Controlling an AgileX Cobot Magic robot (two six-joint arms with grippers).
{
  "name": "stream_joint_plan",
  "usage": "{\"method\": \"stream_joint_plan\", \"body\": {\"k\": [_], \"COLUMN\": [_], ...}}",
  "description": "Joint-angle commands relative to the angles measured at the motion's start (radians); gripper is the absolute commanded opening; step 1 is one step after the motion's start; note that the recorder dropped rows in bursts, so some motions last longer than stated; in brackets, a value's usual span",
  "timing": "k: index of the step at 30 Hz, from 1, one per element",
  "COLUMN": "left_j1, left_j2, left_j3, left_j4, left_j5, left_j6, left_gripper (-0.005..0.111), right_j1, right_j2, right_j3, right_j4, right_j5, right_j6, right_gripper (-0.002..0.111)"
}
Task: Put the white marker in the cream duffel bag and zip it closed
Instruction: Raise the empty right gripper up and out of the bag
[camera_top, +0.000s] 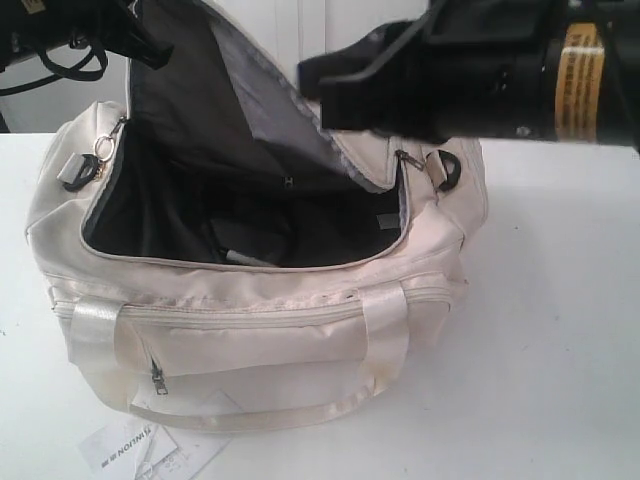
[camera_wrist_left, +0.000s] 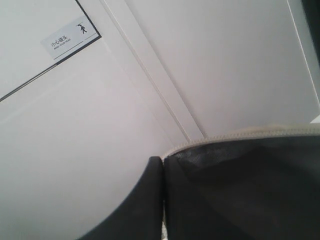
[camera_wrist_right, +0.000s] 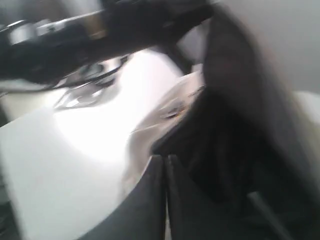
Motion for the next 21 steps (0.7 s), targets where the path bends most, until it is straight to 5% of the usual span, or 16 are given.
{"method": "stream_joint_plan", "body": {"k": [1,11,21], "left_j1": [0.004,0.004,0.004], "left_j2": [-0.004,-0.004,-0.004], "left_j3": [-0.007,-0.007,-0.007], "left_j4": [-0.012,-0.012,-0.012], "left_j5": [-0.019,-0.019,-0.019], "left_j6": [-0.001,-0.001,-0.001], "left_gripper": [0.0,0.0,0.0], "right_j1": [-0.005,-0.005,-0.005], "right_j2": [0.063,0.176,-0.057], "right_j3": [0.016,0.069,0.065], "right_j4": [-0.008,-0.008,-0.008], "right_j5": [-0.534,-0.451,0.261], "right_j6": [-0.127,-0.149,-0.529], "right_gripper": [0.0,0.0,0.0]}}
